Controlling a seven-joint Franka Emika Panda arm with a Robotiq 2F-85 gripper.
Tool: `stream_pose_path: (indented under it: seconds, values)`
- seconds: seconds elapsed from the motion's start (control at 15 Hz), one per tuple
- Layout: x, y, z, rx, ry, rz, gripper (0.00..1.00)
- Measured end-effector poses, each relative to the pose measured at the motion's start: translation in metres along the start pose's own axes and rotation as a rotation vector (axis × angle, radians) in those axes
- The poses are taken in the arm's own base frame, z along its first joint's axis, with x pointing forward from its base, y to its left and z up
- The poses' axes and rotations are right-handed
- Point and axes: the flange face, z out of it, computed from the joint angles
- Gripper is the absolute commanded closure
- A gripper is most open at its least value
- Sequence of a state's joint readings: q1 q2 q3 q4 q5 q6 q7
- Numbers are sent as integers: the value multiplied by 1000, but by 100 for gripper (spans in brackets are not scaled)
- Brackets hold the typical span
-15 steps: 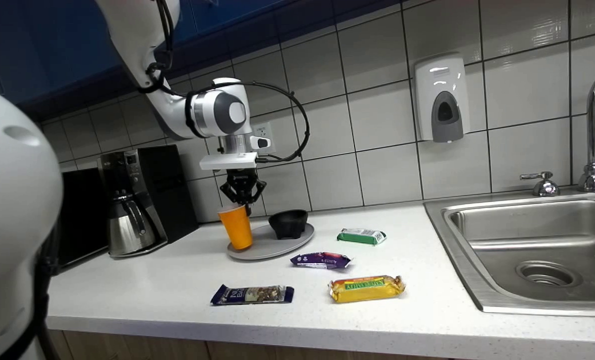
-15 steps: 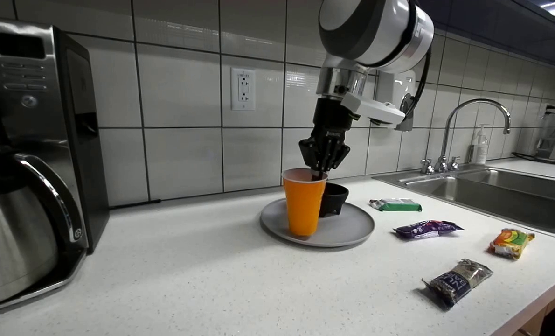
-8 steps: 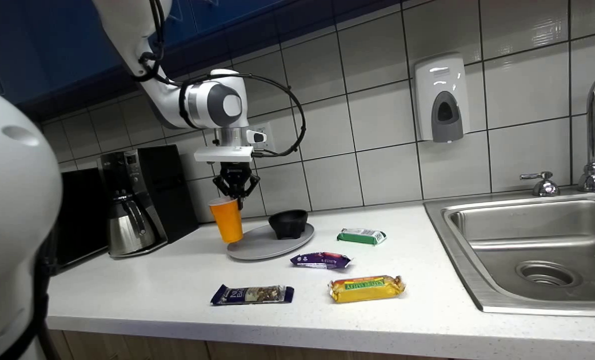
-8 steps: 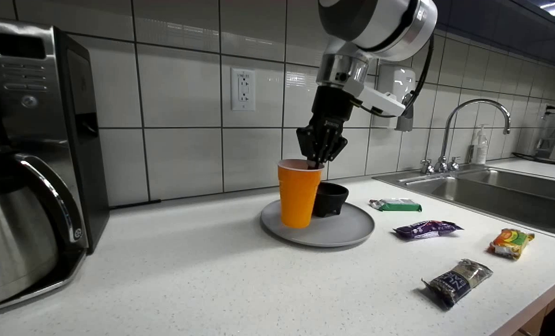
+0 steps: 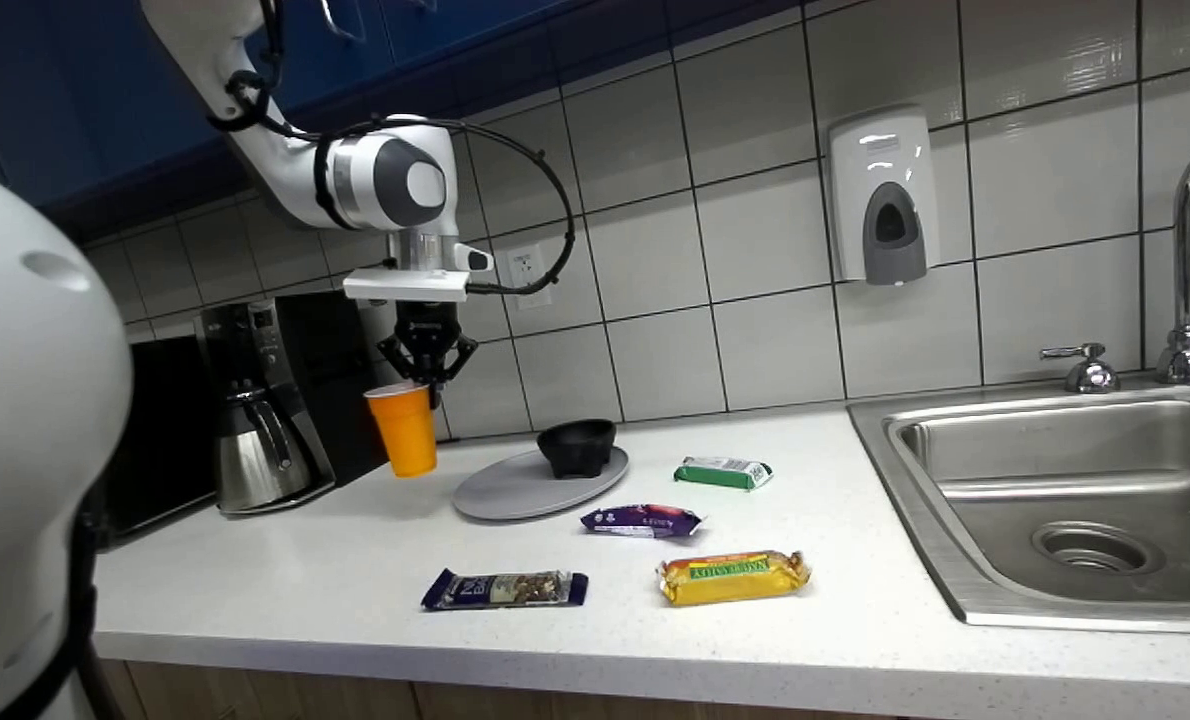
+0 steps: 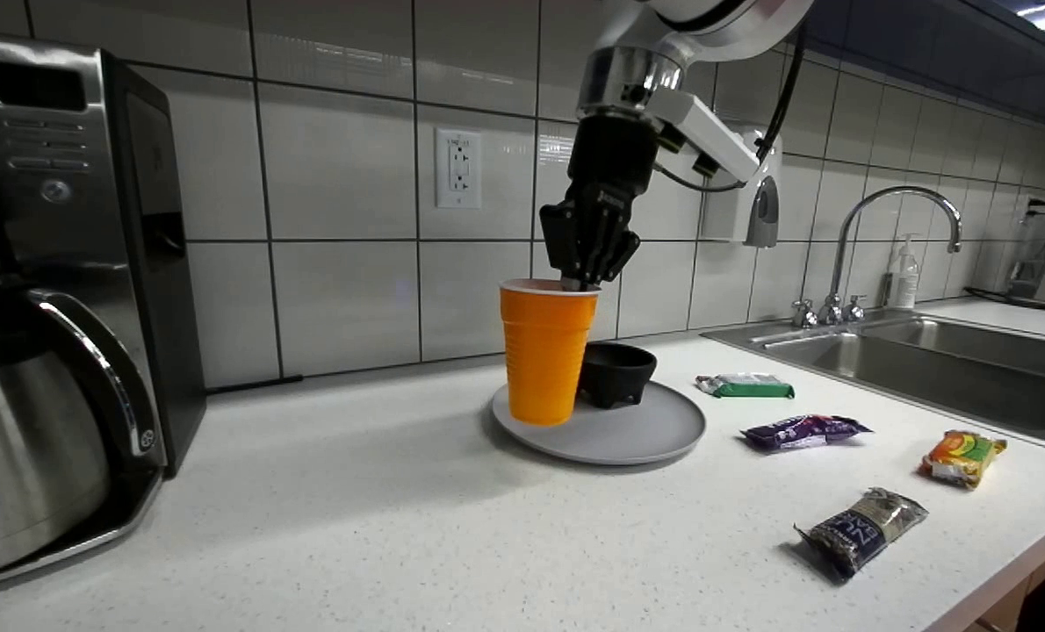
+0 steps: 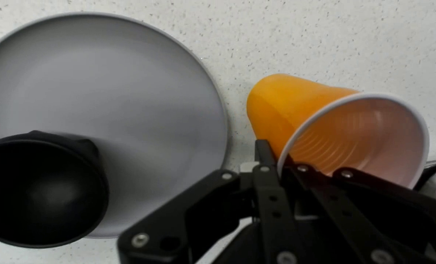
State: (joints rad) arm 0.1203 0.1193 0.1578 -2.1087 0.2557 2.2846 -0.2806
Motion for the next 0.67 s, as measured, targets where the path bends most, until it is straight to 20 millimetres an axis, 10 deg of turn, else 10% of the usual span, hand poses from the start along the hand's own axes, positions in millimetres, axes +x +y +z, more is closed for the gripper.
stream_pose_path:
  seconds: [0.67]
  values:
    - [-3,-58,31,14,-63,-109,99]
